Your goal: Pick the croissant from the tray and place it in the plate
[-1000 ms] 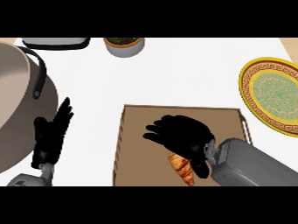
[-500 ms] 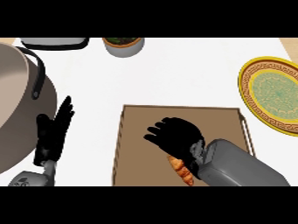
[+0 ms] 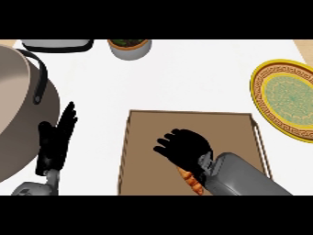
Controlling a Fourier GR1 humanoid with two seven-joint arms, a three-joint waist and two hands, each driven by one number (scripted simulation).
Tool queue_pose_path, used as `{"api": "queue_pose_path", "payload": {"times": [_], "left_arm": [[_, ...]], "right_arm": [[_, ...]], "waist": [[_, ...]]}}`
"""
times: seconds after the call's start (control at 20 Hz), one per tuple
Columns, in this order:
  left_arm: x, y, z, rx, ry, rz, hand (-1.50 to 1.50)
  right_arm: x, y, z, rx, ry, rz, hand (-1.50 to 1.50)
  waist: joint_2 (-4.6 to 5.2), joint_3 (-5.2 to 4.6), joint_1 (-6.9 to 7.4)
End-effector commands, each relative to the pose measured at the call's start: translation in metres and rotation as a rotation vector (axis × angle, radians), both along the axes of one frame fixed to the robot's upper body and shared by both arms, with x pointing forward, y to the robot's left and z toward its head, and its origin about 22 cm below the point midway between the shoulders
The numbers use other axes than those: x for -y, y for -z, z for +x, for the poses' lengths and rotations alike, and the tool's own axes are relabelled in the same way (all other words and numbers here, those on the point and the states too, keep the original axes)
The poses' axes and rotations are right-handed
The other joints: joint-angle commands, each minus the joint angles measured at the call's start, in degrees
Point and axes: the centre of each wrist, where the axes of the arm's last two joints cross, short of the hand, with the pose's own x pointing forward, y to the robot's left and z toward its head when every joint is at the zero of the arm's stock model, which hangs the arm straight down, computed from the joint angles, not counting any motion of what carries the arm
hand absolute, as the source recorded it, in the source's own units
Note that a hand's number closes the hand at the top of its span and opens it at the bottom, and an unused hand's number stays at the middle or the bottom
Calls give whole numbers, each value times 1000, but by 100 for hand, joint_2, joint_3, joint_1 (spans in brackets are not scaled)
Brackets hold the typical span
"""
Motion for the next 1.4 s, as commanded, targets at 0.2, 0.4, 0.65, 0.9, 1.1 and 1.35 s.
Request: {"api": "queue_pose_path", "payload": {"times": [0.2, 0.4, 0.65, 0.9, 1.1, 1.35], "left_arm": [[10, -9, 2, 2, 7, -1, 0], [-10, -24, -5, -1, 33, 2, 0], [4, 1, -4, 6, 4, -15, 0], [5, -8, -13, 0, 0, -18, 0], [-15, -9, 3, 2, 4, -5, 0], [4, 3, 13, -4, -11, -7, 0]], "right_arm": [[6, 16, -4, -18, 15, 1, -150], [12, 33, 8, -14, 29, -36, -150], [28, 31, 6, 19, -46, -38, 150], [0, 24, 6, 58, -95, 13, 150], [1, 29, 4, 118, -126, 46, 150], [13, 8, 12, 355, -74, 192, 150]], "waist": [[-1, 1, -8], [-2, 2, 20], [1, 1, -6], [-4, 1, 3], [-1, 0, -7], [1, 0, -64]]}}
